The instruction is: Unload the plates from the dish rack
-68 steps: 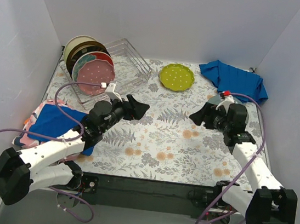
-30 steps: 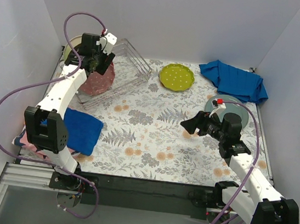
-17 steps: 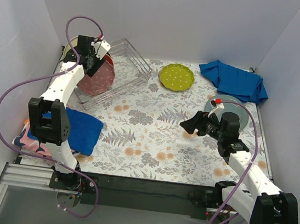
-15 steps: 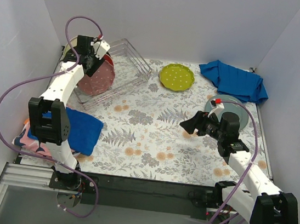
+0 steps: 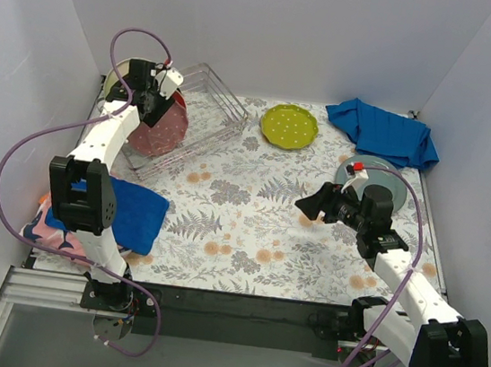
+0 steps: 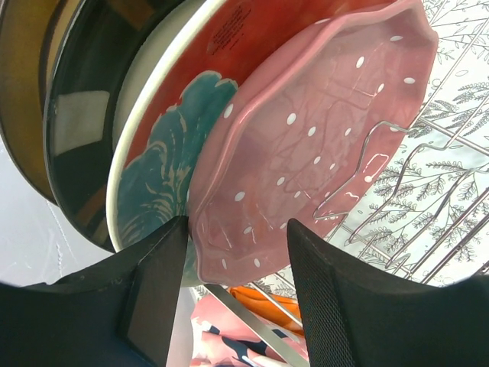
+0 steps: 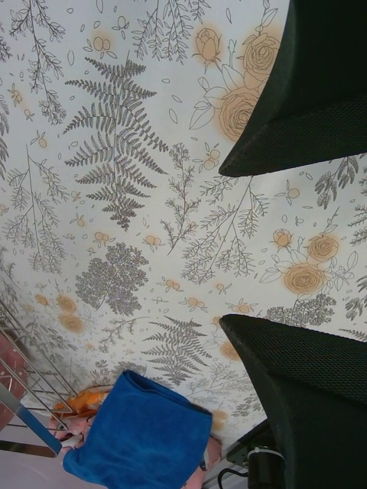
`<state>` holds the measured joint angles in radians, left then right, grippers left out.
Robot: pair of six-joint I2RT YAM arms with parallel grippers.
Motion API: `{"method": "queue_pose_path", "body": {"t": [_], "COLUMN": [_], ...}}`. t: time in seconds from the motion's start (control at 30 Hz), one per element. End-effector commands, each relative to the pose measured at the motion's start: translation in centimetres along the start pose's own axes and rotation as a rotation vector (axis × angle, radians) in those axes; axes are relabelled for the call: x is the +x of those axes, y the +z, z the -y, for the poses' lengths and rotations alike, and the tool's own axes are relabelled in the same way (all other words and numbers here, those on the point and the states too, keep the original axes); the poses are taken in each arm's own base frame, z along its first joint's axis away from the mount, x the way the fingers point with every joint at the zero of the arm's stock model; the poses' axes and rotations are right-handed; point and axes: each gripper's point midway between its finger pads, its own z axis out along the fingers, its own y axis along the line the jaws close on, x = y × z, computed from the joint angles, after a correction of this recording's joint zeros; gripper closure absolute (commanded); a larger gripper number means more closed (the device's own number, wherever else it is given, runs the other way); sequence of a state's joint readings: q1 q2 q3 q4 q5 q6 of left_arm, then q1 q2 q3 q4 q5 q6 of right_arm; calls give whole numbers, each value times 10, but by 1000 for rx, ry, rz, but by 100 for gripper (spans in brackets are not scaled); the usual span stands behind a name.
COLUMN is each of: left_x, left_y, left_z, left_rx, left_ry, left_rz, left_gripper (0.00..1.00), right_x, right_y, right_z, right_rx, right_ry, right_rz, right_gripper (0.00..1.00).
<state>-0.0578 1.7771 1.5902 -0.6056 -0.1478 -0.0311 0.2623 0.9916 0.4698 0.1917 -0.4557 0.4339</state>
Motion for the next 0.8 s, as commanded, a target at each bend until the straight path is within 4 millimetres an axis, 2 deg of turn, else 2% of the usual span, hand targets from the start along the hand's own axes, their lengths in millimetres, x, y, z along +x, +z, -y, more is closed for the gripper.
{"method": "queue_pose_path", "body": {"t": [0.0,0.33,0.43,0.77], "left_x": [-5,-25,-30,-30], "left_y": [-11,-38,-48,-46], "left_z": [8,31,31,47], "left_rx": [46,122,113,144], "left_ry": [1,-1,10,51], "left_rz": [37,83,100,90], "left_gripper": [47,50,50,52], "right_x": [-12,-13,-15,-18], "right_y": [-2,-4,-4,-7], "right_z": [-8,-8,-8,-8], "right_rx": [-26,-22,-21,-9], "right_ry": [-48,-53,-53,-64], "right_rz": [50,60,65,81], "right_gripper": [23,23,23,23]}}
